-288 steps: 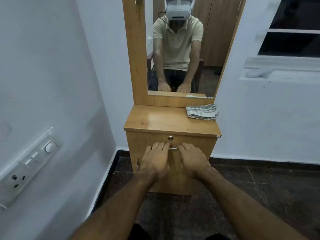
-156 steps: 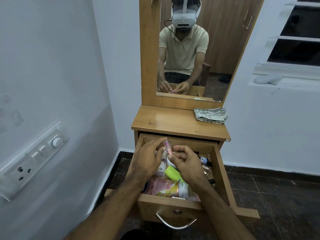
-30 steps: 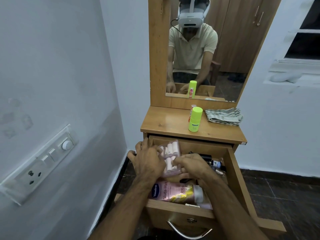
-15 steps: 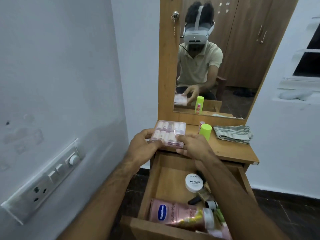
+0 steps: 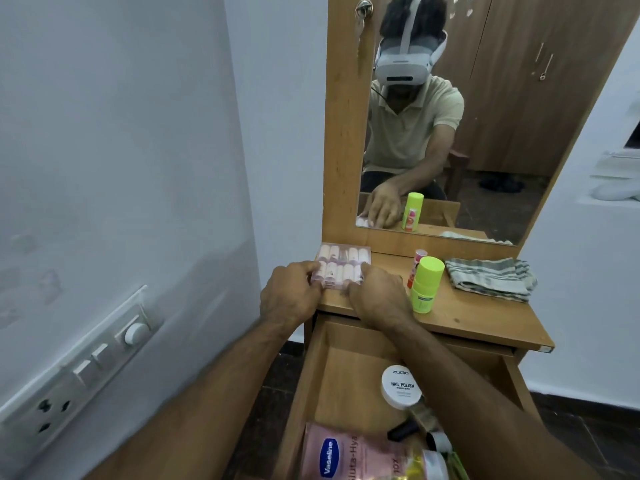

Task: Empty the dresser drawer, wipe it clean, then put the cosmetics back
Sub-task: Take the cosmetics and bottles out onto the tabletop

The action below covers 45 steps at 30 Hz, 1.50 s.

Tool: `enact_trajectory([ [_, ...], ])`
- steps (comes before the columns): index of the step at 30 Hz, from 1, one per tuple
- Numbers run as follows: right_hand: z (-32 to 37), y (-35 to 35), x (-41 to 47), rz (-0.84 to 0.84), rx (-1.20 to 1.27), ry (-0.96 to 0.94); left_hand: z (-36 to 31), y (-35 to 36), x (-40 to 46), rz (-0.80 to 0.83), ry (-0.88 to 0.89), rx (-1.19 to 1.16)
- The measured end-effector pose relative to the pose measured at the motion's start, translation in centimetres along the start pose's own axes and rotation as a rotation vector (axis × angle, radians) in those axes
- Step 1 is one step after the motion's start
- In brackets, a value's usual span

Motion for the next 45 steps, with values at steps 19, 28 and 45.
enact_trajectory([
  [19, -0.9, 0.7, -13.8, 0.961, -0.31, -0.274, 1.2, -2.3, -5.4, -0.05, 0.055, -0.051],
  [28, -3.7, 0.5, -13.8, 0.754, -0.022, -0.201, 1.0, -1.9, -9.8, 0.03, -0.022, -0.366],
  [45, 2.7, -7.4, -3.3, 0.004, 0.791, -0.202, -2.2, -3.9, -6.4, 0.067, 0.094, -0.584],
])
Point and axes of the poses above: each hand's wrist, its own x-axis towards the middle knuckle, its own y-axis out of the palm, z = x × y, the point moved 3 cm from there along x, towards the middle knuckle, and after that the axes turned 8 degrees about -y, right-handed, at the moved point
